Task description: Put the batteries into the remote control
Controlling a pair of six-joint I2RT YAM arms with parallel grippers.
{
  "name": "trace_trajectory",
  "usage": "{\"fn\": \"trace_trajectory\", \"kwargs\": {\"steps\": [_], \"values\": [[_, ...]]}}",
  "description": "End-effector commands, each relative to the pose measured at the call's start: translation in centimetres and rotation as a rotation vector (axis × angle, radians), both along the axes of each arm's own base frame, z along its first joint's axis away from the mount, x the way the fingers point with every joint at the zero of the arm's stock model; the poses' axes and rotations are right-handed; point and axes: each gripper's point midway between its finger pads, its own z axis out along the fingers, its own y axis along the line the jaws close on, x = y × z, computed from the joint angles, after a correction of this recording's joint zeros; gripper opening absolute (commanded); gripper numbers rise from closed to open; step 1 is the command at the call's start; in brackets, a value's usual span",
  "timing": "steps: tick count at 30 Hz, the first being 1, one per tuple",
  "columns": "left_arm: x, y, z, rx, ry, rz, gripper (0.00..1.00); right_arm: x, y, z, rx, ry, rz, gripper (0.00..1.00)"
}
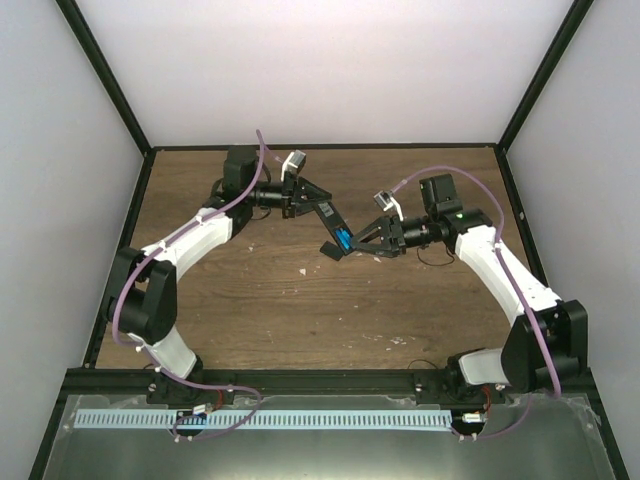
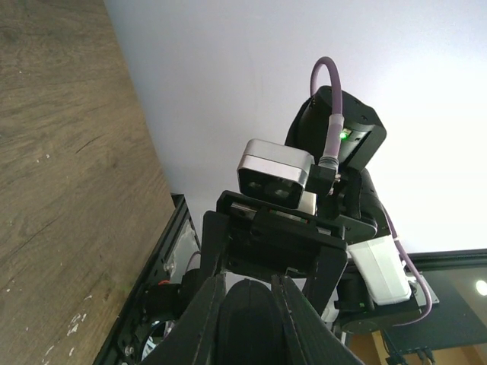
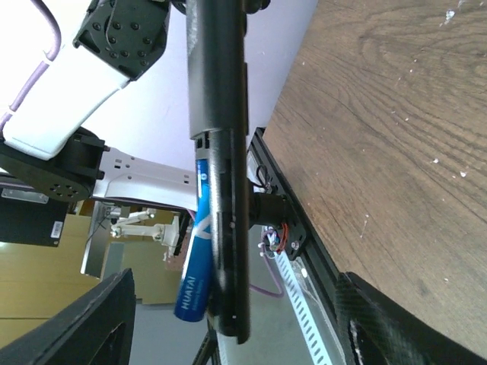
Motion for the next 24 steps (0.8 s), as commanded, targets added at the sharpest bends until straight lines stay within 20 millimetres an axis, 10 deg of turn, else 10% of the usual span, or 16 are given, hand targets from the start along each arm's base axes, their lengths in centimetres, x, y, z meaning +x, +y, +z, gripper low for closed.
{"fn": "trace_trajectory", "kwargs": {"steps": [1, 24], "values": [[-0.9, 0.1, 1.4, -0.028, -0.039, -0.018, 0.00, -0.6, 0.3, 2.0, 0.052, -0.046, 0.032, 0.62], [-1.0, 0.1, 0.7, -0.021, -0.031, -0.037, 0.00, -0.5, 1.7, 2.7, 0.059, -0.054, 0.070, 0.46]]}}
